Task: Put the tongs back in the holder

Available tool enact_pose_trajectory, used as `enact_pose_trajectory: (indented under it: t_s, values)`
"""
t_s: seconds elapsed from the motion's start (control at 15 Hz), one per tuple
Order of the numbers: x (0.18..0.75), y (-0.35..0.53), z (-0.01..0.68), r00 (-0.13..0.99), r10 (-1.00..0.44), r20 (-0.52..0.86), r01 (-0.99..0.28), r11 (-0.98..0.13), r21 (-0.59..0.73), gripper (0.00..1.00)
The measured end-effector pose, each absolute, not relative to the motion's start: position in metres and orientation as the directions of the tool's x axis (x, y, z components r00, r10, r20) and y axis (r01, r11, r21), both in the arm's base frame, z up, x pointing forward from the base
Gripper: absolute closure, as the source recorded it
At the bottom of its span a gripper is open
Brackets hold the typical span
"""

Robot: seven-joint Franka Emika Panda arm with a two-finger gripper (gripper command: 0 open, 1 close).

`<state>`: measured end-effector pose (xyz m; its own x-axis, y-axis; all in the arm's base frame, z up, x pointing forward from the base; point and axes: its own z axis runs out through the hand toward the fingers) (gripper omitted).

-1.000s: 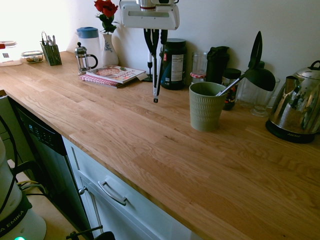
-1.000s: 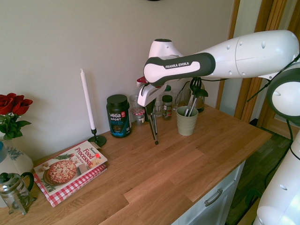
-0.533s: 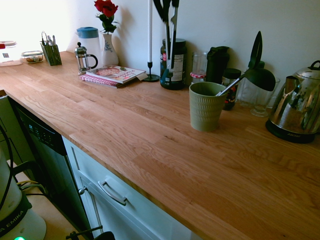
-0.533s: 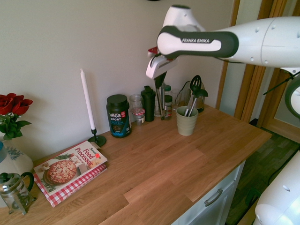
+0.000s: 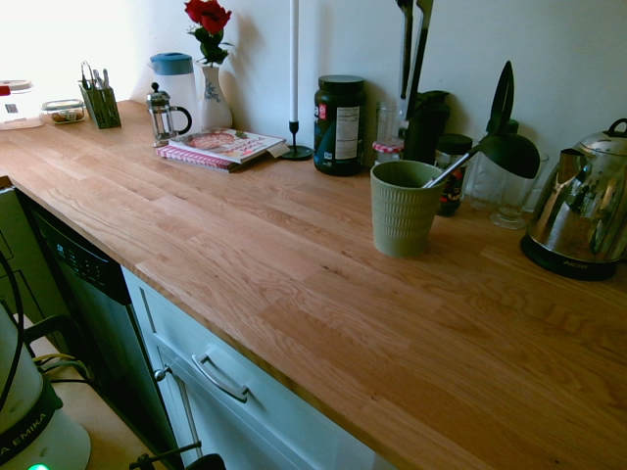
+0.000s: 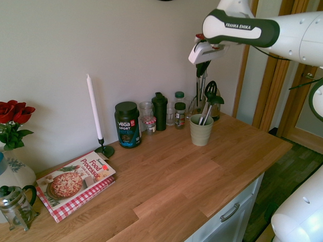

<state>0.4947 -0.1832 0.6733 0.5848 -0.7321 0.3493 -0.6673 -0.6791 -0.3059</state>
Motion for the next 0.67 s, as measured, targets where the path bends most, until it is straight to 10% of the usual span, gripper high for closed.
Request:
enact_pose_trajectory:
  t_s: [0.6, 0.67]
  values:
    - [0.486, -0.192, 0.537, 0.621, -0.742, 0.252, -0.672, -0.669, -0.316, 1.00]
    - [0.484, -0.193, 0.530, 0.622, -0.742, 0.250, -0.673, -0.669, -0.313, 0.00]
